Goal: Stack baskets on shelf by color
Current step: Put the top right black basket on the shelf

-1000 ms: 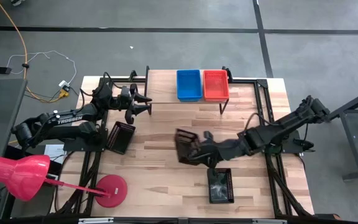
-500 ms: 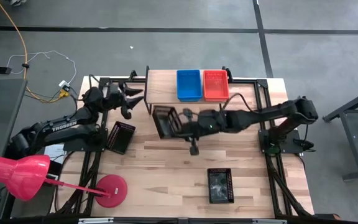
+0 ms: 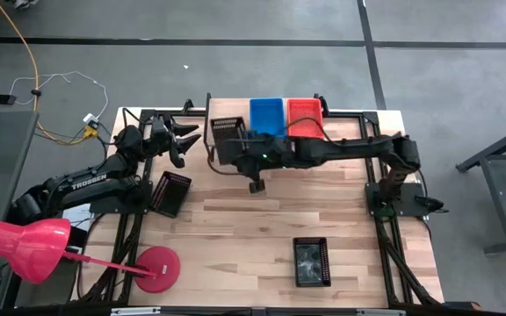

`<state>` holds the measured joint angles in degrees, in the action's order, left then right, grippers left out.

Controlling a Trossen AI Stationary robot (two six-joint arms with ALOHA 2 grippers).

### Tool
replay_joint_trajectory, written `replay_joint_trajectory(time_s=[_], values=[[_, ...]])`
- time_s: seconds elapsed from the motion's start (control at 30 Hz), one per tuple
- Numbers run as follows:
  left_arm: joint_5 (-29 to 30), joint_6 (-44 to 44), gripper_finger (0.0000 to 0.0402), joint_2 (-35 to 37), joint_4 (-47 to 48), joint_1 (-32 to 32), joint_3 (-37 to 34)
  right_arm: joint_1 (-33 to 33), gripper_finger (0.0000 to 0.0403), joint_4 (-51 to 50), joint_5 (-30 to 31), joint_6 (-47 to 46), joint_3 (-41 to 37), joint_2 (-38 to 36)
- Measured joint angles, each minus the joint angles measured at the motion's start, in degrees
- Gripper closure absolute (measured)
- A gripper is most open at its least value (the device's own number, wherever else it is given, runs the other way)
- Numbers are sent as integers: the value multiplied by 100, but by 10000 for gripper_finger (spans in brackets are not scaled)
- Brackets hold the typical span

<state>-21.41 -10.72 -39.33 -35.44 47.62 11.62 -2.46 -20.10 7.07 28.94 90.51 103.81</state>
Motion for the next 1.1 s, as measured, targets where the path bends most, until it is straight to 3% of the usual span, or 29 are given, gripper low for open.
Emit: replay_joint_trajectory(time_s=[0.3,0.53,0.93,1.1], values=[[-50,-257,245,0,140,-15,0,-424,403,-18,449,281,398,562],[-50,-275,245,0,142,-96,0,-644,403,14,907,-412,403,620],[-48,-264,245,0,140,-164,0,-743,402,146,483,-523,403,616],[-46,-264,245,0,140,-164,0,-743,364,154,518,-445,401,616]])
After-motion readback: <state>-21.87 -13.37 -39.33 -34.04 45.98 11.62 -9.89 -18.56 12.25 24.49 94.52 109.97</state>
